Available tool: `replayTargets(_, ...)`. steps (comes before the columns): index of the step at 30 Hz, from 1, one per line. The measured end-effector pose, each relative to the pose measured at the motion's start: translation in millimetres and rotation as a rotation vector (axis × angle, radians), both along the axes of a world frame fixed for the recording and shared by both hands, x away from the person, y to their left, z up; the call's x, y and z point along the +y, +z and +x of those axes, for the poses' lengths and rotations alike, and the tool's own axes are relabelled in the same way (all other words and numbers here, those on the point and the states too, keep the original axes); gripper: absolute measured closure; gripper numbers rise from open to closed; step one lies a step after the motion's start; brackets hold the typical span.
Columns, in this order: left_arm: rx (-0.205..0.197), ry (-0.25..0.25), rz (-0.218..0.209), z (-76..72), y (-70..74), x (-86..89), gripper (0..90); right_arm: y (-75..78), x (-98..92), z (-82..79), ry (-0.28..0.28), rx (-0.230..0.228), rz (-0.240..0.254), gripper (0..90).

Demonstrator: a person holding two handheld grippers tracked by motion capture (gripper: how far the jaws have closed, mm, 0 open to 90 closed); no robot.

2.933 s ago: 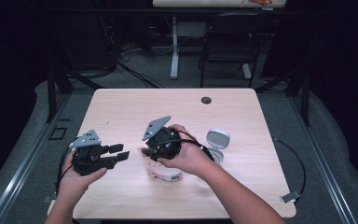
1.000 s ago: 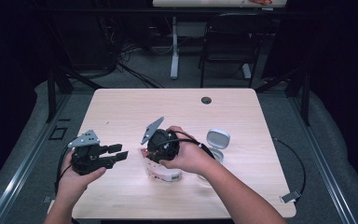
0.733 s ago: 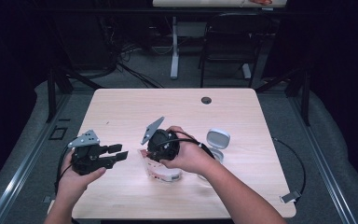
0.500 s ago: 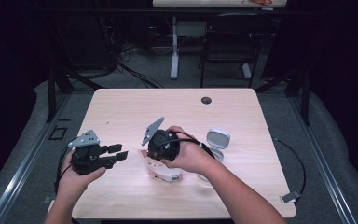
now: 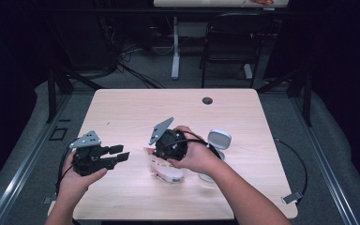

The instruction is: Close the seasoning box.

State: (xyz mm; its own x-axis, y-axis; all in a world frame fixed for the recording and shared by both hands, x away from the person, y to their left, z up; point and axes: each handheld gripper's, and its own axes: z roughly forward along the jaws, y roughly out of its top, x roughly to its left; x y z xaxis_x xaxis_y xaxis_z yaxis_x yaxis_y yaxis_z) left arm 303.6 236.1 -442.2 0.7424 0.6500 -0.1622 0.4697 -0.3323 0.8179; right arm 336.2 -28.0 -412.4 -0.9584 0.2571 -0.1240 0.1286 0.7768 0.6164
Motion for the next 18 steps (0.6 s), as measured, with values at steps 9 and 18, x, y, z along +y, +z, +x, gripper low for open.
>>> replayTargets(9,0.007,-0.006,0.002,0.8,-2.8,-3.5,57.3,2.0,-15.0,-2.8,-0.005,0.006,0.050,90.0)
replayTargets(18,-0.001,-0.015,0.005,1.4,-7.0,-8.1,56.0,2.7,-25.4,-8.9,-0.012,-0.009,0.100,89.9)
